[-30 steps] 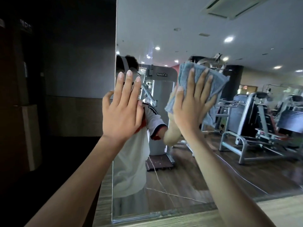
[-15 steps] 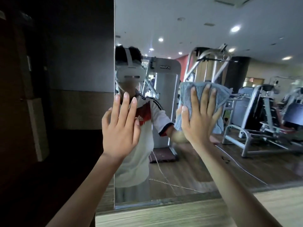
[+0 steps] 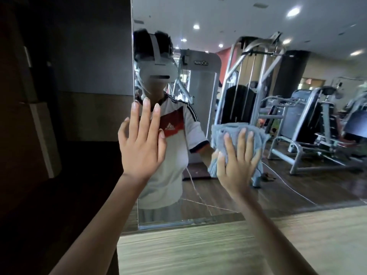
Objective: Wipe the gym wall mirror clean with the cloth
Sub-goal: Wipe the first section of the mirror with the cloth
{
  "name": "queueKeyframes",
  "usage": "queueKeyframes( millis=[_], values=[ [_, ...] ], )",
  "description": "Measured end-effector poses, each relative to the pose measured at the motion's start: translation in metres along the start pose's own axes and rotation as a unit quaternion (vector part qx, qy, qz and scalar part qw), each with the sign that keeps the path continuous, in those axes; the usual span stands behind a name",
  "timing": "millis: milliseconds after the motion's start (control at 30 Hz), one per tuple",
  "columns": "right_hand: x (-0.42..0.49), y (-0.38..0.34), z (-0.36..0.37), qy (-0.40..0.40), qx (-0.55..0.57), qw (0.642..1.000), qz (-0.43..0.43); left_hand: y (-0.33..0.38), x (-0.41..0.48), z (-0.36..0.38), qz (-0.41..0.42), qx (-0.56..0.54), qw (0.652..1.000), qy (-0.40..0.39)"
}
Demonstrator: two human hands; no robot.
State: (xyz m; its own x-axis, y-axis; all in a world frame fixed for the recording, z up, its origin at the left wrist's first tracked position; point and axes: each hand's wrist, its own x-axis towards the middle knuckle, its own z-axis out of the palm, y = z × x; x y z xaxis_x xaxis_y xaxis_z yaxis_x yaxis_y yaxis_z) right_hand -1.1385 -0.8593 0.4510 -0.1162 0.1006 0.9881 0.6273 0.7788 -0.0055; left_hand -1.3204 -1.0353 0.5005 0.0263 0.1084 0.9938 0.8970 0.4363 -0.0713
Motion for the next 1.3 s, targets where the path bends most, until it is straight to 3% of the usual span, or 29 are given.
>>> queueKeyframes(
  millis=[100,167,233,333,400,467,533,600,700,767,900,1000,1067,1167,1300],
  values=[
    [0.038,-0.037,0.002,0.025,0.017,0.992,0.121,0.0,0.0,0.0,-0.003,0.0,1.0,0.002],
    [0.044,-0.06,0.003,0.029,0.029,0.991,0.127,0.0,-0.001,-0.001,-0.006,-0.003,1.0,-0.001],
    [0.031,-0.073,0.004,0.025,0.031,0.995,0.093,0.001,-0.006,0.0,-0.01,-0.012,1.0,-0.007],
    [-0.02,-0.078,0.01,-0.007,0.028,0.999,-0.029,-0.001,-0.015,0.001,-0.013,-0.023,1.0,-0.003],
    [-0.065,-0.062,0.011,-0.046,0.017,0.992,-0.119,-0.004,-0.015,0.001,-0.011,-0.024,1.0,-0.004],
    [-0.094,-0.028,0.009,-0.065,0.006,0.986,-0.156,-0.003,-0.017,0.0,-0.015,-0.027,0.999,-0.007],
    [-0.094,0.001,0.007,-0.056,-0.001,0.993,-0.101,0.0,-0.024,0.001,-0.024,-0.024,0.999,-0.01],
    [-0.072,0.005,0.007,-0.035,0.002,0.999,0.011,0.003,-0.03,0.002,-0.026,-0.008,1.0,-0.011],
    [-0.035,-0.036,0.01,0.002,0.041,0.985,0.17,0.005,-0.032,0.001,-0.026,-0.009,1.0,-0.013],
    [-0.03,-0.069,0.012,0.014,0.071,0.977,0.199,0.004,-0.03,0.0,-0.022,-0.018,0.999,-0.017],
    [-0.077,-0.092,0.016,-0.026,0.076,0.996,0.024,0.005,-0.045,-0.002,-0.008,-0.03,0.999,-0.027],
    [-0.123,-0.054,0.018,-0.071,0.036,0.986,-0.144,0.003,-0.058,-0.002,-0.009,-0.035,0.999,-0.034],
    [-0.135,-0.019,0.014,-0.075,0.012,0.978,-0.192,0.003,-0.06,-0.002,-0.017,-0.043,0.998,-0.034],
    [-0.104,0.001,0.01,-0.039,0.011,0.995,-0.093,0.006,-0.059,-0.001,-0.023,-0.055,0.998,-0.036],
    [-0.047,-0.058,0.012,0.021,0.041,0.992,0.115,0.005,-0.06,-0.001,-0.021,-0.058,0.997,-0.036]
  ],
)
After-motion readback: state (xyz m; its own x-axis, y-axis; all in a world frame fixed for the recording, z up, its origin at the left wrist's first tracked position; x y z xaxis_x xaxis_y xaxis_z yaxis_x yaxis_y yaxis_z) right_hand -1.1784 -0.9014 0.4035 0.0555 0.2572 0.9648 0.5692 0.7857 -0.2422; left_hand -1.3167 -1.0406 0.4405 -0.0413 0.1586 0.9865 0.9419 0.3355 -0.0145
